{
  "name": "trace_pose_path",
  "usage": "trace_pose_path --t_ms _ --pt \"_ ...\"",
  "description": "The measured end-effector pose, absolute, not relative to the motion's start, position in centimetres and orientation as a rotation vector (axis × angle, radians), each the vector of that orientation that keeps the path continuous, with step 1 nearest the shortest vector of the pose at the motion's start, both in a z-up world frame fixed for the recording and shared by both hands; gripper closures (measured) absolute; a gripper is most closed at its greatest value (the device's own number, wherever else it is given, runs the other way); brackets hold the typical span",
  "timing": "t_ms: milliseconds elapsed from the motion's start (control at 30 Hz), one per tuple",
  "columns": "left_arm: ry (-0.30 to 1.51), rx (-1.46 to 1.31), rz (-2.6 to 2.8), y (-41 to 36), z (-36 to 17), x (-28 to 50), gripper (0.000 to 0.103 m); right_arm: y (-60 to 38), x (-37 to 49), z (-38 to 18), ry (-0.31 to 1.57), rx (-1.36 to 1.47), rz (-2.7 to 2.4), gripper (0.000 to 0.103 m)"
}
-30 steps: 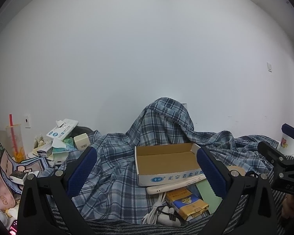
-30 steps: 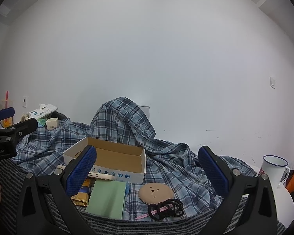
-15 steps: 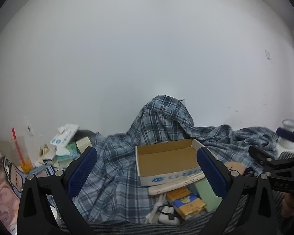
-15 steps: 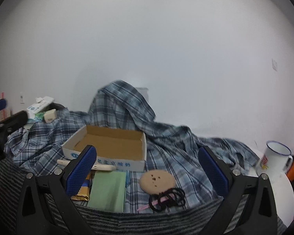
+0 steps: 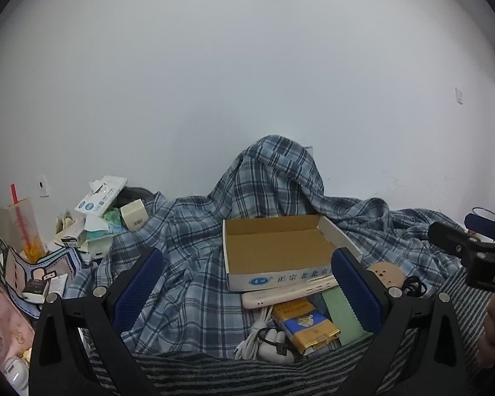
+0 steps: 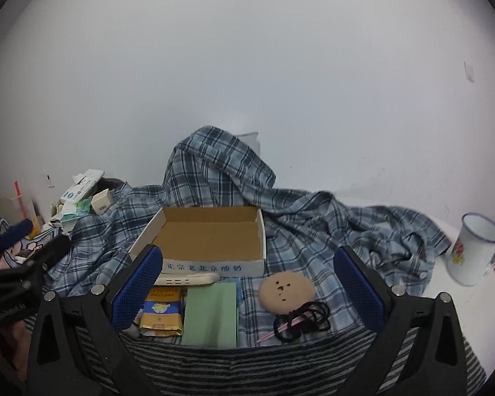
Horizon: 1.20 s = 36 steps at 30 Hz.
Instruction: Organize soft objects
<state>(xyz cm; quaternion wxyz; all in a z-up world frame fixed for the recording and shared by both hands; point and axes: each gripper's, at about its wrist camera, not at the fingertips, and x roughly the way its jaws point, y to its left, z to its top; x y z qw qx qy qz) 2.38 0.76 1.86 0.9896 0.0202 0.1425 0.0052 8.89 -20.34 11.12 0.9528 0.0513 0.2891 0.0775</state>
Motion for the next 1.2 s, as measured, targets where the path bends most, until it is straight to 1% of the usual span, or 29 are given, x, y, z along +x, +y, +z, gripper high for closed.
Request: trace_pose_path --t_ms 167,267,367,400,467,633,733,900,1033,1133,1200 --pt "0.242 0.041 0.025 1.8 0.7 2.9 0.0 -20.4 10.6 8.8 0.706 0.152 0.204 0.0" --pt "0.268 0.017 0.04 2.8 -0.3 3.6 0.0 -19.3 11.9 7.0 0.8 0.127 0.247 0.002" --pt "0.311 -0.033 0.032 3.7 -1.0 4.5 0.0 -17.6 13.2 5.3 0.867 0.067 0.26 0.005" --pt "0.31 -0.044 0.037 3.9 -1.1 4.5 0.0 -17.0 13.6 4.7 0.89 0.061 0.266 0.006" --pt "0.29 -0.048 0.043 4.1 -1.1 4.1 0.0 -16.0 14.7 3.3 0.952 0.058 0.273 0.01" --pt "0.295 -0.039 0.055 4.0 -1.4 4.1 0.0 -13.6 16.7 -0.2 1.078 0.032 0.284 0.014" --pt "0.319 -0.045 0.048 4.1 -1.6 4.6 0.0 -13.1 17.0 -1.0 1.088 -0.01 0.244 0.015" --pt "0.326 -0.051 0.047 4.2 -1.7 4.7 0.0 -12.7 17.1 -1.8 1.106 -0.034 0.237 0.019" --pt "0.332 -0.045 0.057 4.2 -1.7 4.8 0.0 -13.0 17.3 -2.2 1.125 -0.028 0.224 0.033" --pt "0.331 -0.045 0.056 4.2 -1.7 4.8 0.0 -13.0 17.0 -1.8 1.107 -0.029 0.216 0.034" --pt "0.332 -0.043 0.055 4.1 -1.8 4.9 0.0 -13.4 16.4 -0.8 1.05 -0.017 0.214 0.034"
